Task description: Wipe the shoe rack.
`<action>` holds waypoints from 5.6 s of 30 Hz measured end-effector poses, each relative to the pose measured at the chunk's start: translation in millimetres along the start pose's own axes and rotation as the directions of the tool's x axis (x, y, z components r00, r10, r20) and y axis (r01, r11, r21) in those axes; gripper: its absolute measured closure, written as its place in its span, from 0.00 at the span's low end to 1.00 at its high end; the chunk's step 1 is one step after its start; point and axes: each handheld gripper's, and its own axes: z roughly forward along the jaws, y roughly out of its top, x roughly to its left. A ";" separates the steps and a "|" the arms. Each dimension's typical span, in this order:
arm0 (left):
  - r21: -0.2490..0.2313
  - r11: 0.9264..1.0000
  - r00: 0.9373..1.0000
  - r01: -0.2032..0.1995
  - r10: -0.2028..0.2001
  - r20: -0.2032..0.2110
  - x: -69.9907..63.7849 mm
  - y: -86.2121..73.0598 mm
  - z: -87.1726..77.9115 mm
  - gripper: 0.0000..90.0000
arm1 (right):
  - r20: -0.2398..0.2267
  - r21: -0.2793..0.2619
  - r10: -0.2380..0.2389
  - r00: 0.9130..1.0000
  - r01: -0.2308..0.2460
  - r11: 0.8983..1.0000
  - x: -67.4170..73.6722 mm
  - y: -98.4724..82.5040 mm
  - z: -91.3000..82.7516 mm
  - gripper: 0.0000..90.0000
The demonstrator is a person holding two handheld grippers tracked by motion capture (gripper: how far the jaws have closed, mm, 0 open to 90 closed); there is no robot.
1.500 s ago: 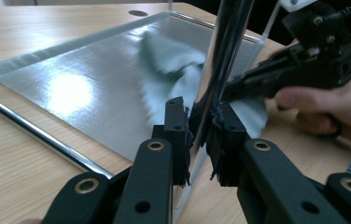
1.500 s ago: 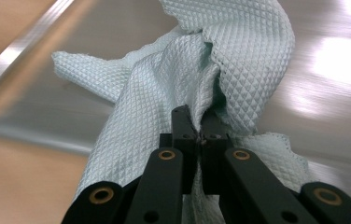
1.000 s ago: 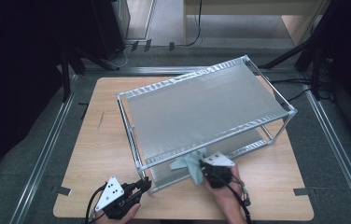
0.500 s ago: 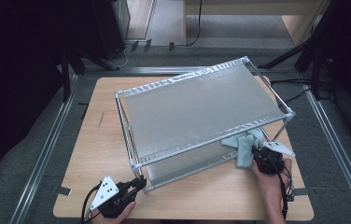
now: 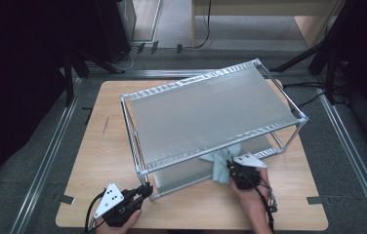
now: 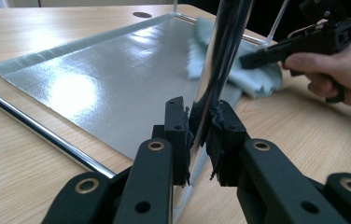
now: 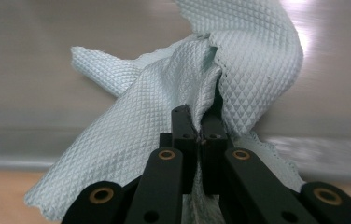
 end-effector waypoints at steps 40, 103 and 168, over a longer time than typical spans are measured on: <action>0.004 1.000 1.000 -0.008 0.008 -0.005 10.1 5.9 13.7 0.88 | 0.137 -0.072 0.197 0.971 -0.188 0.980 -76.1 -15.8 -63.1 0.98; -0.014 1.000 1.000 0.006 -0.007 -0.028 6.5 -0.1 14.3 0.88 | 0.049 -0.213 0.136 0.990 -0.122 0.969 -55.1 87.5 -5.5 0.53; -0.028 0.995 0.952 0.101 -0.104 -0.288 69.4 18.1 27.9 0.46 | -0.240 -0.235 -0.049 0.970 -0.009 0.972 58.0 -22.3 -58.5 0.88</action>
